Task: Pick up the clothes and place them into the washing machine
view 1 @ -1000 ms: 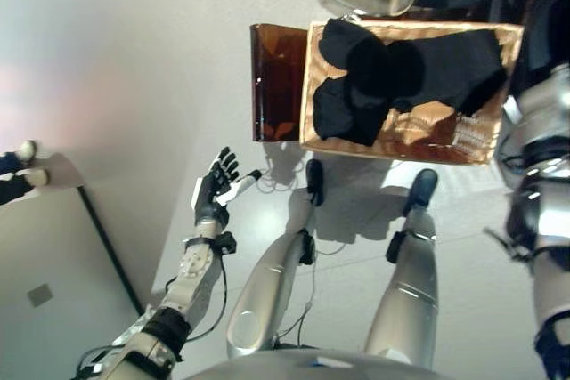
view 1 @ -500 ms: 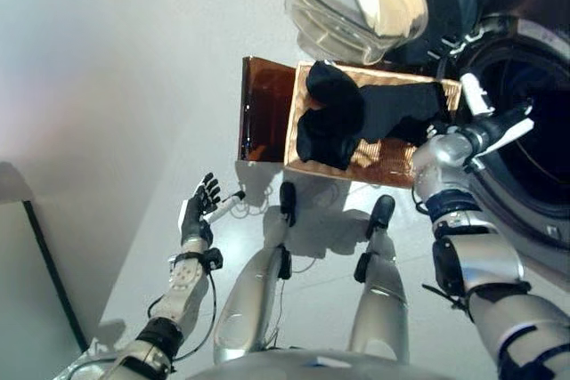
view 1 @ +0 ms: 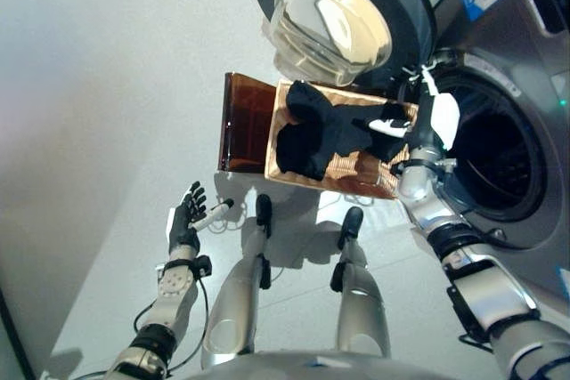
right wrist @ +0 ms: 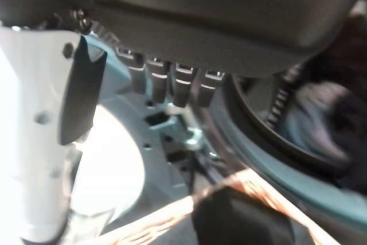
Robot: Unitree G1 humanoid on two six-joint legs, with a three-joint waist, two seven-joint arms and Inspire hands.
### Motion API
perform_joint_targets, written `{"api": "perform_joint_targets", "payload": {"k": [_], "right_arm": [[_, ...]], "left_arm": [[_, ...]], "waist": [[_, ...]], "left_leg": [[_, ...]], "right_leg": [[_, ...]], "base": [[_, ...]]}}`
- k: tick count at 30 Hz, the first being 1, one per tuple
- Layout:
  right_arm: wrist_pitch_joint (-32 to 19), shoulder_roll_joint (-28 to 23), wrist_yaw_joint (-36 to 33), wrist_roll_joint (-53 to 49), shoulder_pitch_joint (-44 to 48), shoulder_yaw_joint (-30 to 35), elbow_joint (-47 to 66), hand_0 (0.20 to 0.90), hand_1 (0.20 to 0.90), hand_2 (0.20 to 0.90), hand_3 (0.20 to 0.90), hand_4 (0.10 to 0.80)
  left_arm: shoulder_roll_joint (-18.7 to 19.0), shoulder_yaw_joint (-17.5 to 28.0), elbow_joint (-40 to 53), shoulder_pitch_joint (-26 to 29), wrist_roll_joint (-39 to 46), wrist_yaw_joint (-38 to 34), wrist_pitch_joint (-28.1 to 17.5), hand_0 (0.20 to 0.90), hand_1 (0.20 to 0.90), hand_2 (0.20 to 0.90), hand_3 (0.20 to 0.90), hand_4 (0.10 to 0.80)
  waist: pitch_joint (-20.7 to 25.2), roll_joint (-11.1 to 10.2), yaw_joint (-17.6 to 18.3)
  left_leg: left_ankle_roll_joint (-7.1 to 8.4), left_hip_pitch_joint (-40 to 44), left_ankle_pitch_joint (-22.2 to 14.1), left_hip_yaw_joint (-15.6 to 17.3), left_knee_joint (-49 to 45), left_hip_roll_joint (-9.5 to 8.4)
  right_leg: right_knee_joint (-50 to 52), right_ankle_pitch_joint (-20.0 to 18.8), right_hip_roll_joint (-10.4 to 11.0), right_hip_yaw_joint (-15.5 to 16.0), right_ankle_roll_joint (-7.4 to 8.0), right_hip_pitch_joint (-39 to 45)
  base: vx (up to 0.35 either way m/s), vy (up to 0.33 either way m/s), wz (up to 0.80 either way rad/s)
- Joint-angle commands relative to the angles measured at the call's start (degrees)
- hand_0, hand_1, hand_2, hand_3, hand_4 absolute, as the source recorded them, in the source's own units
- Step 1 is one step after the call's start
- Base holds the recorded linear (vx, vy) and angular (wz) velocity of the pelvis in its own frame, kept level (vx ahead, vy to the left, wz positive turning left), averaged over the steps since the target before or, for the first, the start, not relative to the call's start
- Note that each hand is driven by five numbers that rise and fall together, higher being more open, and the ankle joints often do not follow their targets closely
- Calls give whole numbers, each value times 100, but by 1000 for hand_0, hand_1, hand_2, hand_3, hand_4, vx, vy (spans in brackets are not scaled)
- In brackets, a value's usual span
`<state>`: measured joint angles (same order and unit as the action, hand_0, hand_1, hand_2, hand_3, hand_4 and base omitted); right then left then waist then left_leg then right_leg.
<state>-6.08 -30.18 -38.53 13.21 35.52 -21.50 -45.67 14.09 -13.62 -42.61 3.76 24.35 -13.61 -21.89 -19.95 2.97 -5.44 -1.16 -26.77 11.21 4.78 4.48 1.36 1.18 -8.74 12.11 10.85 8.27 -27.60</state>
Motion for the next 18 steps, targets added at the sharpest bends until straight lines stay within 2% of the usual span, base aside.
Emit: {"api": "perform_joint_targets", "payload": {"k": [1, 9, 14, 18], "right_arm": [[130, -591, 55, 1291, 497, -506, 114, 900, 900, 900, 900, 800], [775, -650, 550, 3135, 1350, -1877, -568, 900, 900, 900, 900, 800], [861, -431, 863, 3767, 1900, -2649, -892, 900, 900, 900, 900, 800], [923, -50, 1019, 4086, 2204, -3039, -1229, 900, 900, 900, 900, 800]], "left_arm": [[65, 106, -139, -8, -261, 10, -252, 900, 900, 900, 900, 800], [-18, 67, -385, 161, -291, 31, -212, 900, 900, 900, 900, 800], [-54, -17, -508, 266, -241, 9, -203, 900, 900, 900, 900, 800], [-69, -96, -574, 376, -219, -21, -198, 900, 900, 900, 900, 800]], "waist": [[250, -58, -187], [237, -236, -280], [217, -306, -356], [202, -321, -425]], "left_leg": [[574, 335, -292, 202, 52, 60], [597, 372, -293, 73, 52, 82], [614, 363, -285, -13, 52, 69], [629, 325, -254, -93, 52, 53]], "right_leg": [[46, -292, 33, 196, -13, 138], [36, -267, 41, 330, -4, 284], [11, -268, 45, 393, -4, 348], [3, -268, 72, 466, 5, 396]], "base": [[32, 4, 11], [17, -9, 10], [3, -1, 0], [0, 0, 0]]}}
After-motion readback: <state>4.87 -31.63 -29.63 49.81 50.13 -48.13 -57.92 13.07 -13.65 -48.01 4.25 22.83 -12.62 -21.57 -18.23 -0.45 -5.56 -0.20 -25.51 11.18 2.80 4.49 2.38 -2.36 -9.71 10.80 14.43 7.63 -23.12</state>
